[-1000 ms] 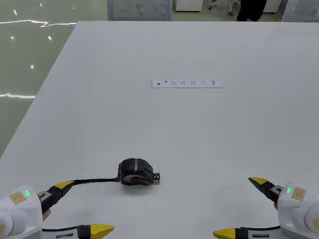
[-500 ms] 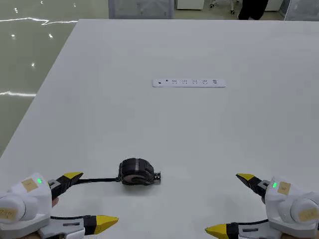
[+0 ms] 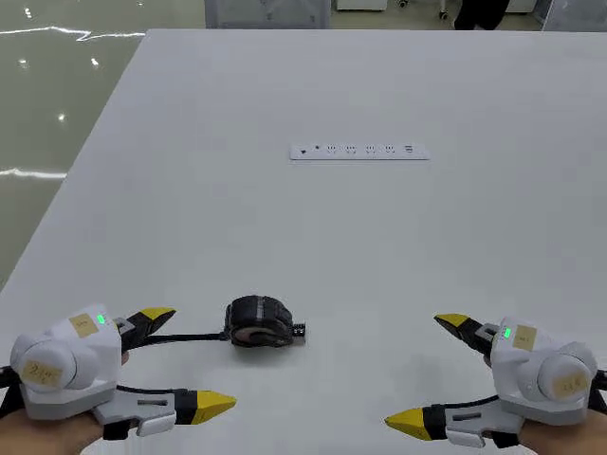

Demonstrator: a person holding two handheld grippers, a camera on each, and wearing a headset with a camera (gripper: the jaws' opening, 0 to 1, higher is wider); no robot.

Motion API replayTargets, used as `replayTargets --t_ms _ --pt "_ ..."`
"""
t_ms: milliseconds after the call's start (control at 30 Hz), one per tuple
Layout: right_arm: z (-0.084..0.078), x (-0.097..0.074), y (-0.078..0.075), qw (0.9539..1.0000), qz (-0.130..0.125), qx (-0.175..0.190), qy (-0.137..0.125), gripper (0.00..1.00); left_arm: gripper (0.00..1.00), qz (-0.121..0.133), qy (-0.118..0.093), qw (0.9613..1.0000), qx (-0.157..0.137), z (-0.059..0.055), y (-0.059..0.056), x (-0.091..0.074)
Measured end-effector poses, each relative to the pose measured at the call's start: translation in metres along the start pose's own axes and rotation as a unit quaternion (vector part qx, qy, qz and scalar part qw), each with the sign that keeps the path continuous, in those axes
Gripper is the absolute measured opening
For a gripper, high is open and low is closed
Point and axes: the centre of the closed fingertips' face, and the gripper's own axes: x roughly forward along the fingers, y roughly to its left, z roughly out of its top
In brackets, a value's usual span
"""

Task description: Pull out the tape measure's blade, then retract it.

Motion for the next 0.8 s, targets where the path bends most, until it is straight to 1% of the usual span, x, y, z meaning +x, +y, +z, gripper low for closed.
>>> replayTargets --t_ms 233,367,533,800 --pt "0.003 0.005 -0.002 0.9999 0.007 -0.007 0.002 0.89 0.88 -0.009 0.007 0.9999 0.013 0.003 0.003 0.008" --pt "0.002 0.007 -0.002 0.9998 0.010 -0.017 0.006 0.86 0.87 -0.014 0.009 0.9997 0.020 0.006 0.005 0.012" --pt "0.003 0.010 -0.003 0.9997 0.015 -0.019 0.008 0.84 0.85 -0.020 0.016 0.9992 0.030 0.008 0.005 0.017" --pt "0.003 0.017 -0.006 0.9994 0.021 -0.025 0.012 0.82 0.84 -0.028 0.017 0.9989 0.033 0.010 0.005 0.027"
